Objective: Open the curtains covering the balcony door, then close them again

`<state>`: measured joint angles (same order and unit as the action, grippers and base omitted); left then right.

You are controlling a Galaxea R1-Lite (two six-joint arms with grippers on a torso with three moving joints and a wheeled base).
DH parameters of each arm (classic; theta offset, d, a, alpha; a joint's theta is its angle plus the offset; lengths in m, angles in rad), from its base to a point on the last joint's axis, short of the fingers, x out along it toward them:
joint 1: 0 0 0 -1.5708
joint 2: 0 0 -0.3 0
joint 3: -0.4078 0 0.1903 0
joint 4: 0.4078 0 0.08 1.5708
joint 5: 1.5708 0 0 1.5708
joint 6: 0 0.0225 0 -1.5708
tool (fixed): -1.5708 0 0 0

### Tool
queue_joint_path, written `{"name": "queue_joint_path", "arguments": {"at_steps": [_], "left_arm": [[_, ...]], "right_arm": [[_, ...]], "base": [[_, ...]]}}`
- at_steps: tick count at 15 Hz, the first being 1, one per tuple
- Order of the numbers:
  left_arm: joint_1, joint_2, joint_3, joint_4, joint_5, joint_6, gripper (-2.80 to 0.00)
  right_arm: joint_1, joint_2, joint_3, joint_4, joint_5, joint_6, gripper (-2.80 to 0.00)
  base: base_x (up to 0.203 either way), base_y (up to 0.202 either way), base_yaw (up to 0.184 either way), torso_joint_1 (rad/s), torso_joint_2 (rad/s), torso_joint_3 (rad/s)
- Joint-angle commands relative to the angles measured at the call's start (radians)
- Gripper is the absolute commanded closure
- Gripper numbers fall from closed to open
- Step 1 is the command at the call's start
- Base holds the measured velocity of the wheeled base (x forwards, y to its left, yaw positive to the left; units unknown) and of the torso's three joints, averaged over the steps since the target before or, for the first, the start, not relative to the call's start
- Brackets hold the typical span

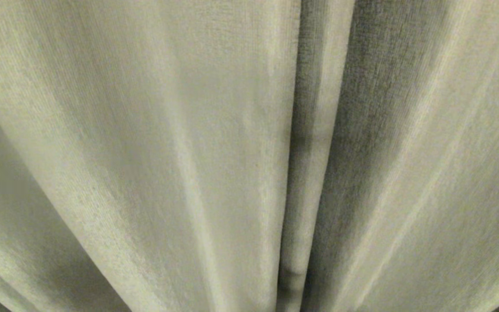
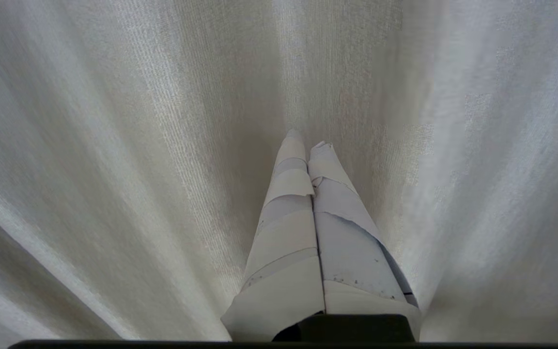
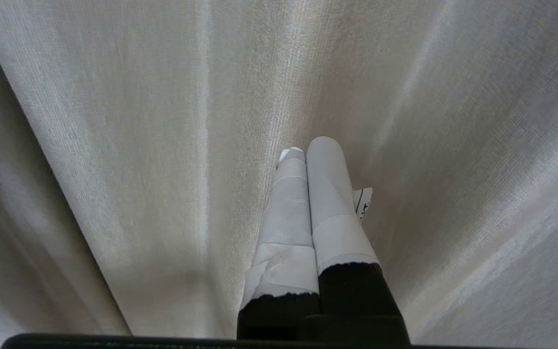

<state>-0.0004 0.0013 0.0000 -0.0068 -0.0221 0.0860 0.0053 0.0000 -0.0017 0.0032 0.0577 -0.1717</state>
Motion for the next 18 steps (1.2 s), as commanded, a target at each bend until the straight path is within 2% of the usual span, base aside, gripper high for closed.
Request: {"name": "queue_joint_path", "arguments": {"at_steps": [1, 18], "left_arm": [[0.0, -0.001, 0.0, 0.001, 0.0, 0.0, 0.0], [0.0, -0.001, 0.0, 0.001, -0.001, 0.0, 0.0]], "right_arm": [[0.001, 0.002, 0.0, 0.0, 0.001, -0.002, 0.0], [0.001, 0.002, 0.0, 0.0, 0.001, -0.003, 0.0]], "base": [[0.0, 0.0, 0.0, 0.0, 0.0, 0.0], [0.0, 0.0, 0.0, 0.0, 0.0, 0.0]]}}
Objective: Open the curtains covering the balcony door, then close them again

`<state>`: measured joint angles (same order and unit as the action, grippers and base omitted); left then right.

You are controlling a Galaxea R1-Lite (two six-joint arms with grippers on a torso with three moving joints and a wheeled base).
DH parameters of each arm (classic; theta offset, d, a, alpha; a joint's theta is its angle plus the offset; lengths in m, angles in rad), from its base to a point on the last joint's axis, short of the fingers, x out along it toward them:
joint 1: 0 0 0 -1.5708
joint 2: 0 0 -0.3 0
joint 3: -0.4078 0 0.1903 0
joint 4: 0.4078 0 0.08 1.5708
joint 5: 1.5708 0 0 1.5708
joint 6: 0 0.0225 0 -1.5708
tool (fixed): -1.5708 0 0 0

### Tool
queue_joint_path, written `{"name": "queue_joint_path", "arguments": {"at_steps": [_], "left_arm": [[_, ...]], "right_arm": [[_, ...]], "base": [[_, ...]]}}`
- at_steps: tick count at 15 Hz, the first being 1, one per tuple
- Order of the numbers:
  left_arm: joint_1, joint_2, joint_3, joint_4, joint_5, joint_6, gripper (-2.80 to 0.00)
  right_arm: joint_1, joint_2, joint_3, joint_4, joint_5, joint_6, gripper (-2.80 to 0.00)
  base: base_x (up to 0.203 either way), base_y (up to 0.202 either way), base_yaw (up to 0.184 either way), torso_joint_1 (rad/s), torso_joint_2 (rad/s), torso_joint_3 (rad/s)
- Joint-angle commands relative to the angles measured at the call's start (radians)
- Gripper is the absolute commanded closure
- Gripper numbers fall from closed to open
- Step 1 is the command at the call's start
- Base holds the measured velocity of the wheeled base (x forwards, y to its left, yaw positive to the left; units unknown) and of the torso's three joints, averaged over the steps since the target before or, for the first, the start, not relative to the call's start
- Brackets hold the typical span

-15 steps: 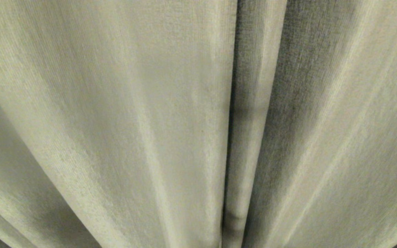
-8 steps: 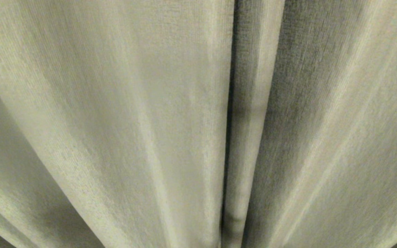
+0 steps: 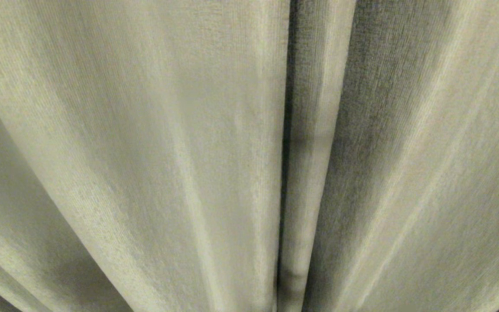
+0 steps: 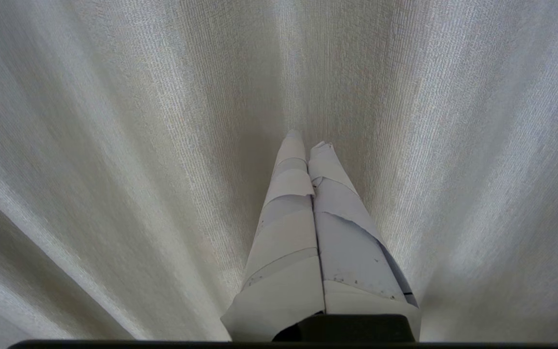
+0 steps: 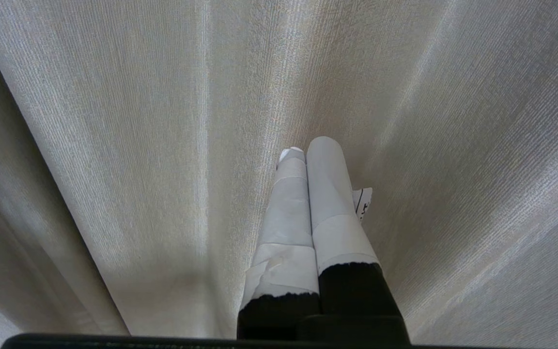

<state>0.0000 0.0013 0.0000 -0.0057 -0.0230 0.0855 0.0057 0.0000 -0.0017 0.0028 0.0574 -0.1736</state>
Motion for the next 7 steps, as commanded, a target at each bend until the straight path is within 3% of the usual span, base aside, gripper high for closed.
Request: {"name": "queue_joint_path", "arguments": {"at_steps": [1, 7], "left_arm": [[0.0, -0.001, 0.0, 0.0, 0.0, 0.0, 0.0], [0.0, -0.001, 0.0, 0.0, 0.0, 0.0, 0.0]], "right_arm": [[0.0, 0.002, 0.0, 0.0, -0.001, 0.003, 0.0], [0.0, 0.002, 0.0, 0.0, -0.004, 0.066, 0.0]], "base": [[0.0, 0.0, 0.0, 0.0, 0.0, 0.0], [0.0, 0.0, 0.0, 0.0, 0.0, 0.0]]}}
